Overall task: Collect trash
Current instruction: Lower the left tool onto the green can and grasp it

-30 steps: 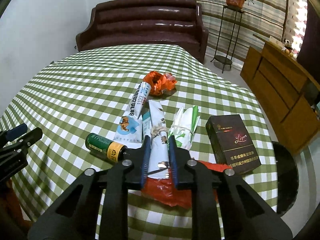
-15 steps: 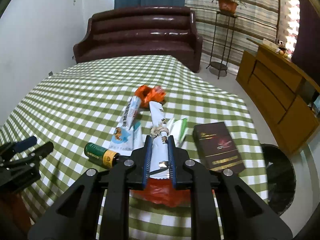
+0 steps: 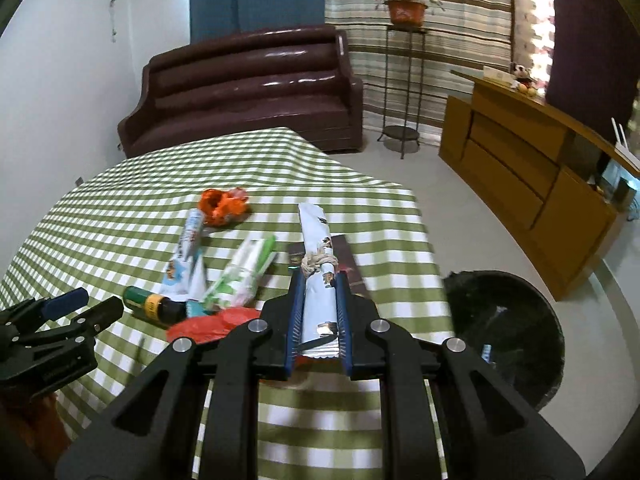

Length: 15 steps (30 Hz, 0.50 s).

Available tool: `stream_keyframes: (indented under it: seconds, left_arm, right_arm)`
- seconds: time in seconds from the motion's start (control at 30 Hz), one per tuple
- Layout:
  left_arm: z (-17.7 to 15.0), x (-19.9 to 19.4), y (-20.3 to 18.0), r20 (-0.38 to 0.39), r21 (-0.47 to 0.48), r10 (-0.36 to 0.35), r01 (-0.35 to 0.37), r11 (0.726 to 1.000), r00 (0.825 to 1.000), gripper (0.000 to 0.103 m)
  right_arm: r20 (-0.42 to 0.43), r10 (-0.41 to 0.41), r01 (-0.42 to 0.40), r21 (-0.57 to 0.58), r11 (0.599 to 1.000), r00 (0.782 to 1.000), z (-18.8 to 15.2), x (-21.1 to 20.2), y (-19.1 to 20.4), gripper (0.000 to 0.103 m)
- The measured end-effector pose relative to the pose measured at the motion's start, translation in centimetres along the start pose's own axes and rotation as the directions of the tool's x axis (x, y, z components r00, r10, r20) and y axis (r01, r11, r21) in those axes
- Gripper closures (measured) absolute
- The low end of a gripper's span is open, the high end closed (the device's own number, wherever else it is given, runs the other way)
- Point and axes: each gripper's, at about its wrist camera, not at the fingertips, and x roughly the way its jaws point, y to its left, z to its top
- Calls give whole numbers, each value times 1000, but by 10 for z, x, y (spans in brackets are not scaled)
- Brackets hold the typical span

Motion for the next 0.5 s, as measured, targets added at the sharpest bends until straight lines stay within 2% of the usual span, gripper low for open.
stream_keyframes:
  seconds: [0.1,0.2,0.5]
  left_arm:
    - [1,6,-8,-30,-12,-18,17,1000,999,41]
    - [3,9,-17,-37,-17,-7,6,1000,999,41]
    - [20,27,-36,-18,-6,85,-85,996,996,41]
  right_arm:
    - [8,-10,10,14,1000,1000,-3,-3,-14,87]
    - [12,-14,13,34,999,1000,-5,-5,-26,87]
    - [14,-12,11,74,997,1000,-11,-4,-52,87]
